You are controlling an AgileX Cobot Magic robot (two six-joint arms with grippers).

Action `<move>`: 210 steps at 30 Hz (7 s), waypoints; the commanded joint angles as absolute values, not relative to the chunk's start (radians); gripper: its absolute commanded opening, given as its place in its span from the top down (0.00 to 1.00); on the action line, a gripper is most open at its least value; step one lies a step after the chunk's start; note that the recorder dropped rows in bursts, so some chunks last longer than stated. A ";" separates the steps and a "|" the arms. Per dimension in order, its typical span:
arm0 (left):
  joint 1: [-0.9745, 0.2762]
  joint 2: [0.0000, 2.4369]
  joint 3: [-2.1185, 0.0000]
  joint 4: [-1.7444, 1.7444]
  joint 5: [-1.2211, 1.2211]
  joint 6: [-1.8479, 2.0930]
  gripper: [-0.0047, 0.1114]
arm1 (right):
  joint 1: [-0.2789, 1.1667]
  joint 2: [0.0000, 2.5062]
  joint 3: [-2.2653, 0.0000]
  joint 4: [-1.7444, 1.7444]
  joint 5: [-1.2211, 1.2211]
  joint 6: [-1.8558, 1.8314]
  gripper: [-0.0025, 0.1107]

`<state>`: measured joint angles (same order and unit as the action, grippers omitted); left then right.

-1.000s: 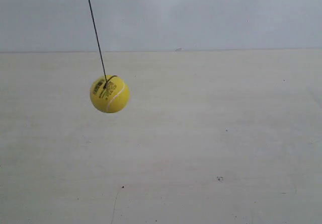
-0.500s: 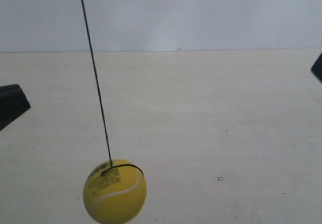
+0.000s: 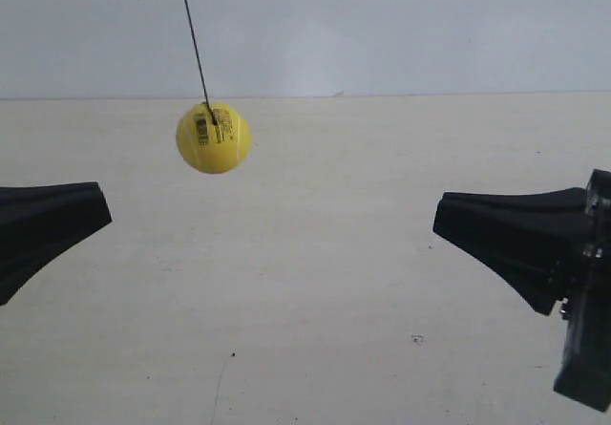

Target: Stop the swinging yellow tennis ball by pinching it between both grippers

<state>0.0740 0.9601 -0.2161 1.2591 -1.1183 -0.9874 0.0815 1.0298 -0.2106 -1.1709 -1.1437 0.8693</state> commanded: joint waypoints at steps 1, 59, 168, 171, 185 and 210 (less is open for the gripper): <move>0.050 1.040 -0.222 1.165 -1.133 -0.880 0.92 | 0.079 1.129 -0.253 -1.133 -1.157 0.794 0.98; -0.233 1.385 -0.234 1.036 -1.221 -0.504 0.92 | 0.451 1.428 -0.402 -1.036 -1.042 0.618 0.98; -0.230 1.129 -0.232 0.577 -0.756 -0.553 0.92 | 0.449 0.957 -0.392 -0.792 -0.377 0.585 0.98; -0.230 1.063 -0.232 0.482 -0.645 -0.553 0.92 | 0.449 0.916 -0.392 -0.771 -0.343 0.585 0.98; -0.230 0.720 -0.232 0.369 -0.456 -0.561 0.92 | 0.449 0.671 -0.392 -0.656 -0.255 0.602 0.98; -0.230 0.245 -0.230 0.356 -0.121 -0.607 0.92 | 0.449 0.331 -0.386 -0.656 -0.087 0.820 0.98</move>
